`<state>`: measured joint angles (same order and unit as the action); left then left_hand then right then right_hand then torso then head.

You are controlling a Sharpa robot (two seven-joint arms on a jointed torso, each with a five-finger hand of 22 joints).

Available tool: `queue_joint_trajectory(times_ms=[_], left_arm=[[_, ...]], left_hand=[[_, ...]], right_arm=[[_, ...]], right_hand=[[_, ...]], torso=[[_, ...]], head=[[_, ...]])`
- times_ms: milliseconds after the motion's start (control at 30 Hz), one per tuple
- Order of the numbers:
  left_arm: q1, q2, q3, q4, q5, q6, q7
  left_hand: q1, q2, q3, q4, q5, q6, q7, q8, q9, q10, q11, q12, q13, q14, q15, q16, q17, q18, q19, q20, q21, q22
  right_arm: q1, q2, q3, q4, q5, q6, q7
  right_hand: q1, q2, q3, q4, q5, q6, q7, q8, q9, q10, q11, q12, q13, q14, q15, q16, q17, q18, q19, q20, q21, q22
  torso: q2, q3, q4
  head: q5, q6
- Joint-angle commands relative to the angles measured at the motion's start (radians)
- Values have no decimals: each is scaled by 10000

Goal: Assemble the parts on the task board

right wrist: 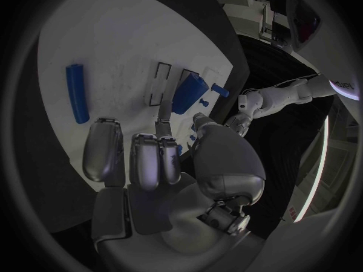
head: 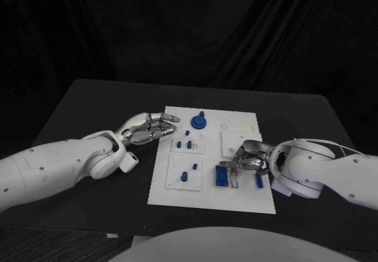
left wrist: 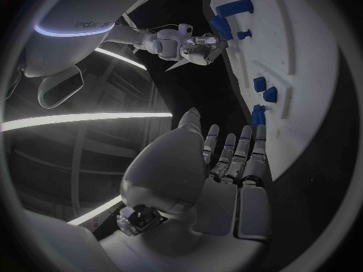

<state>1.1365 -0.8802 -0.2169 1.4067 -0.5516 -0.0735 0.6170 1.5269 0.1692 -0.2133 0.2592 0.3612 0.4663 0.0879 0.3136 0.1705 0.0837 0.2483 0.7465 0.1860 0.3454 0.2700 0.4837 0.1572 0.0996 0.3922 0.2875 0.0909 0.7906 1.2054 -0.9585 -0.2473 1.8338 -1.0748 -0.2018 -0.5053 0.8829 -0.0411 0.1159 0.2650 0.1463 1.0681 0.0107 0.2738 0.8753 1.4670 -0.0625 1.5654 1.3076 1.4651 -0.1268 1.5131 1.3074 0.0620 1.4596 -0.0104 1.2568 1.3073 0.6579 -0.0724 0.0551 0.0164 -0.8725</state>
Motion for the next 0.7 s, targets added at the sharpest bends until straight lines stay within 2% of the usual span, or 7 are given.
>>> queue_joint_trajectory(times_ms=[33,200,300,333,400,567,700], left_arm=[[-21,-5,9,19,66,131,71],[-32,-28,9,17,66,144,63],[-50,-36,9,16,66,154,65],[-57,-39,9,17,66,156,65],[-73,-48,9,18,66,159,65],[-104,-62,9,20,66,166,58],[-118,-68,9,26,66,173,48]], left_hand=[[34,33,31,-38,35,-64,-6,-10,-15,-31,-1,44,13,39,2,32,-9,-100,37,14,31,-16],[34,33,31,-38,35,-64,-6,-10,-15,-31,-1,44,13,39,2,32,-9,-100,37,14,31,-16],[34,33,31,-38,35,-64,-6,-10,-15,-31,-1,44,13,39,2,32,-9,-100,37,14,31,-16],[34,33,31,-38,35,-64,-6,-10,-15,-31,-1,44,13,39,2,32,-9,-100,37,14,31,-16],[34,33,31,-38,35,-64,-6,-10,-15,-31,-1,44,13,39,2,32,-9,-100,37,14,31,-16],[42,51,43,-41,49,-63,-2,-12,-17,-33,9,53,13,41,6,36,-11,-106,37,13,32,-19],[42,51,43,-41,49,-63,-2,-12,-17,-33,9,53,13,41,6,36,-11,-106,37,13,32,-19]], right_arm=[[-21,-126,1,119,-331,-358,393],[-24,-361,-3,381,-1228,-213,889],[-31,-463,-5,553,-1893,-13,1053],[-38,-486,-6,595,-2050,51,1081],[-62,-529,-7,670,-2310,192,1128],[-156,-583,-8,735,-2595,412,1149],[-244,-585,-8,726,-2684,483,1140]], right_hand=[[151,-176,-93,-75,-39,52,19,-38,45,1038,57,54,2632,830,75,20,1318,66,17,53,6,1728],[713,-624,-344,-182,-468,51,-6,139,384,1038,40,54,2632,863,60,112,1506,25,86,41,200,1786],[1265,-1049,-588,222,-811,-105,-37,611,1042,1038,-22,54,2632,873,39,156,1588,12,106,16,275,1806],[1424,-1213,-739,273,-894,-199,-73,883,1409,1038,-34,54,2632,875,23,167,1607,8,113,-7,306,1814],[1467,-1367,-878,283,-945,-309,-106,1137,1770,1038,-52,54,2632,876,-4,175,1621,6,109,-22,310,1814],[1524,-1463,-986,311,-948,-434,-176,1590,2397,1038,-110,54,2632,878,-38,188,1646,13,87,-53,271,1800],[1484,-1442,-1005,310,-953,-481,-206,1757,2629,1038,-136,54,2632,878,-53,190,1647,14,82,-67,263,1797]], torso=[[-6,-1,-6],[0,-2,6],[2,-1,0],[1,0,-2],[2,0,-15],[14,6,-34],[21,13,-49]], head=[[23,-1],[1,-1],[-7,-1],[-5,-1],[4,-1],[-2,-1],[30,-1]])
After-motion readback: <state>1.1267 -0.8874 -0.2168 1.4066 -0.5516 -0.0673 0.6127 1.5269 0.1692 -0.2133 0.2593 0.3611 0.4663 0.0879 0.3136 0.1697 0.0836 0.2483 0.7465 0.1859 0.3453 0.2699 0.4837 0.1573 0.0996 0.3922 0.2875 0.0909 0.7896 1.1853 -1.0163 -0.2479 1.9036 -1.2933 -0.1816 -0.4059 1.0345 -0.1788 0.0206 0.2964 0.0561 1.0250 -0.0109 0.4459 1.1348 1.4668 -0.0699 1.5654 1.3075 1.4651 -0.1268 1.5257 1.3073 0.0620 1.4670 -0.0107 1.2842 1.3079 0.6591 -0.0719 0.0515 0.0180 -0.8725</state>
